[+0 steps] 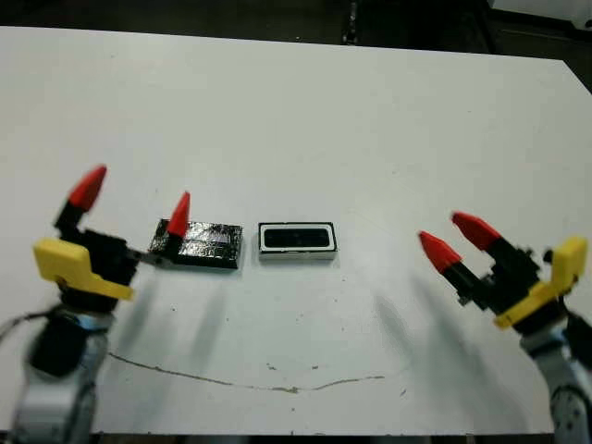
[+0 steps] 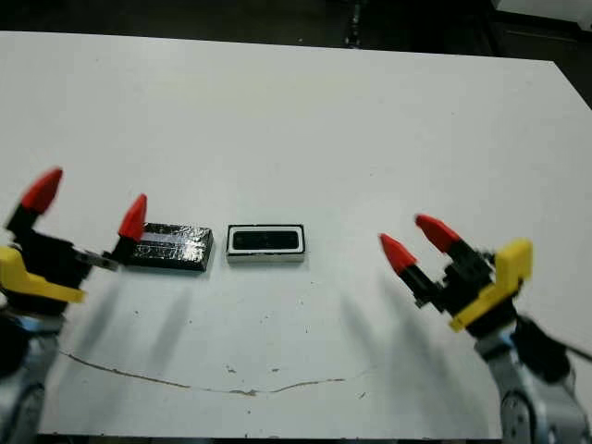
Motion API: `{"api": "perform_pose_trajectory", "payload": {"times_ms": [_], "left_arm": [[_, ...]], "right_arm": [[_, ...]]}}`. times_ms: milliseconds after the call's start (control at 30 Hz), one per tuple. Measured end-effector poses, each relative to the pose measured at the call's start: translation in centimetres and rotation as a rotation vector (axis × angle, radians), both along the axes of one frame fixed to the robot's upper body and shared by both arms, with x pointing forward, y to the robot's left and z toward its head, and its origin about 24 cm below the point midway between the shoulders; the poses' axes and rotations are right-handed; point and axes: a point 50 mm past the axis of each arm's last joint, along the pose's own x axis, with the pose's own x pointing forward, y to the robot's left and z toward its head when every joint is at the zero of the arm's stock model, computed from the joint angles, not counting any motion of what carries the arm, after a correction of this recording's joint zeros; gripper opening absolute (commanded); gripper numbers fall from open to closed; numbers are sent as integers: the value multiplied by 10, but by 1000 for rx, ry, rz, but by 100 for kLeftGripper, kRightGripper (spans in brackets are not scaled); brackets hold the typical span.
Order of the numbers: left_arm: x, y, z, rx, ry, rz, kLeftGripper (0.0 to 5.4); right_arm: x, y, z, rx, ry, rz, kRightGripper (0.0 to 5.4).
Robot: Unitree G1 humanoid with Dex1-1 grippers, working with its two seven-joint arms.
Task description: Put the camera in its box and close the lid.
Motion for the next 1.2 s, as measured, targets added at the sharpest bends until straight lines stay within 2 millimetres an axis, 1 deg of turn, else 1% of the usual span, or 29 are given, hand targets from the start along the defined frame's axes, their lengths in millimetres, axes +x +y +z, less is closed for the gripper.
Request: {"api": "perform_pose_trajectory", "payload": {"times_ms": [100, 333, 467, 533, 567, 633, 700, 800, 1000, 1200], "left_arm": [[8, 10, 14, 127, 43, -133, 540], [32, 29, 69, 455, 247, -399, 540], [49, 25, 93, 577, 398, -585, 540], [56, 22, 98, 624, 431, -691, 540], [59, 21, 99, 642, 446, -743, 540], [65, 16, 93, 648, 498, -848, 540], [71, 12, 82, 638, 557, -933, 540], [74, 4, 66, 631, 610, -1021, 540], [71, -6, 56, 590, 617, -1120, 540], [65, -6, 40, 561, 684, -1142, 540]], "right_arm": [[-5, -3, -5, 33, -15, -42, 230], [-8, -7, -11, 62, -28, -67, 118], [-8, -8, -12, 66, -34, -82, 55], [-8, -7, -12, 67, -32, -93, 24], [-8, -7, -12, 67, -30, -99, 9], [-8, -7, -12, 65, -29, -109, 2], [-8, -6, -11, 68, -33, -109, 2], [-8, -6, -10, 84, -37, -107, 2], [-8, -6, -9, 99, -40, -99, 2], [-8, -6, -10, 96, -36, -98, 2]]}}
